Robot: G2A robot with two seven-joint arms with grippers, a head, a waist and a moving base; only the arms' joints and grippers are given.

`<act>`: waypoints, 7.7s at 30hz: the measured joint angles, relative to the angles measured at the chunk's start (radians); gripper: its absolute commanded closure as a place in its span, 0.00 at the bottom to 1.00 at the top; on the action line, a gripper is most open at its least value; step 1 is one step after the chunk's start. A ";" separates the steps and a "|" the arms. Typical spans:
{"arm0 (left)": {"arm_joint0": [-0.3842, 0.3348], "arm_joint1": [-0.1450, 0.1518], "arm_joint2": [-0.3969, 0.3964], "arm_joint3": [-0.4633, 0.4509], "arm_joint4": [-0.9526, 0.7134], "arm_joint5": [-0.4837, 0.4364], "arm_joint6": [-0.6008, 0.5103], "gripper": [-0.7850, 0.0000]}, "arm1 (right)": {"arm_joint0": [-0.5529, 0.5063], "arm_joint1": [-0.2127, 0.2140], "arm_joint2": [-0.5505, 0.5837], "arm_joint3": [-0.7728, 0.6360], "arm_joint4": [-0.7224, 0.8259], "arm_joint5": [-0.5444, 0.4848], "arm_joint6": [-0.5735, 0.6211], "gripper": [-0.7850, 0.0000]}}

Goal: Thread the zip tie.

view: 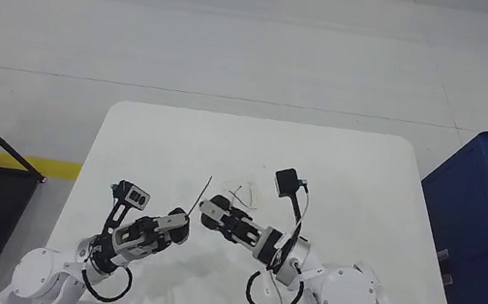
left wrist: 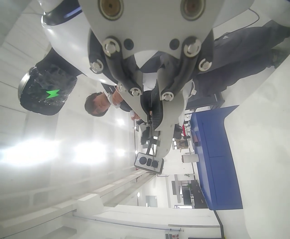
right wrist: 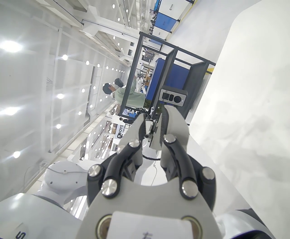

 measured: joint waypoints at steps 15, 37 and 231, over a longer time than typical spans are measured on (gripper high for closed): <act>-0.029 0.048 -0.092 -0.022 0.059 0.345 -0.405 1.00 | 0.033 0.051 0.270 -0.010 0.334 0.395 0.467 0.00; -0.045 0.067 -0.029 -0.032 0.036 0.425 -0.474 1.00 | 0.019 0.058 0.099 0.046 0.358 0.313 0.488 0.79; -0.799 0.011 0.575 -0.018 0.604 1.045 0.423 0.00 | -0.110 0.163 0.787 0.006 0.775 0.147 0.213 1.00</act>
